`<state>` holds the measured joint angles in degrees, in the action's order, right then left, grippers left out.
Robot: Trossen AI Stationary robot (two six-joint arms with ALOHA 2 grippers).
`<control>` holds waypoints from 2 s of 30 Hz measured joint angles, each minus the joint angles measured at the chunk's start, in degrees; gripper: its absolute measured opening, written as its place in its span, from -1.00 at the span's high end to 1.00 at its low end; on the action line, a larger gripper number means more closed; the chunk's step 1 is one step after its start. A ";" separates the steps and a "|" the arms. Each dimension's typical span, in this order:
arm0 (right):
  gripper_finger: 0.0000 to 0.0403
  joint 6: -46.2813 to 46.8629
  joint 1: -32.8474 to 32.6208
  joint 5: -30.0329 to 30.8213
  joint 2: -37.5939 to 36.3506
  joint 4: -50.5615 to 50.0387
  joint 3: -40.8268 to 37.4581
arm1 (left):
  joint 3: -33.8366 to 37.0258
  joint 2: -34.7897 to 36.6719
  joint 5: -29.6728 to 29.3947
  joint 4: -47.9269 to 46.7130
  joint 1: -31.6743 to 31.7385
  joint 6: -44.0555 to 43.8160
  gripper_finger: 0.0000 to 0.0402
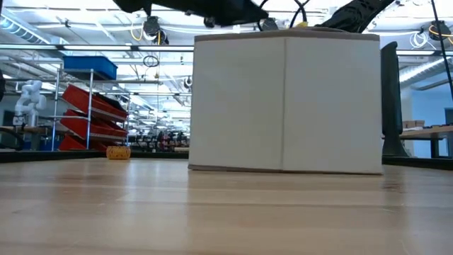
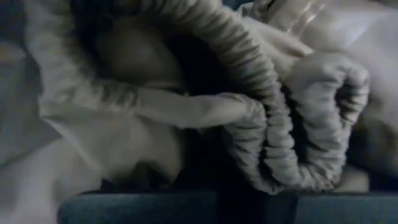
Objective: Sort clothes
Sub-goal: Put the green and brown jacket into the laundry organizer
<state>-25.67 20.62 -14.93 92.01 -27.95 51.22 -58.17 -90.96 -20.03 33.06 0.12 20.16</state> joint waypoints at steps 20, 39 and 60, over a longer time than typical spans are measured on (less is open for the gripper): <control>0.96 17.08 -1.77 5.04 -1.15 -24.36 24.44 | -1.84 0.07 0.12 -9.01 -0.98 -0.33 0.20; 0.03 24.45 -4.24 4.96 -1.38 -40.21 47.17 | -1.49 0.09 -1.49 -12.85 -0.90 -0.59 0.20; -0.03 -1.29 6.03 15.21 8.90 -12.29 52.28 | -1.33 3.57 -1.51 -16.59 -4.07 4.87 0.20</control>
<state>-26.96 26.65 0.27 100.91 -40.23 103.50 -59.51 -87.39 -21.54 16.47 -3.95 25.04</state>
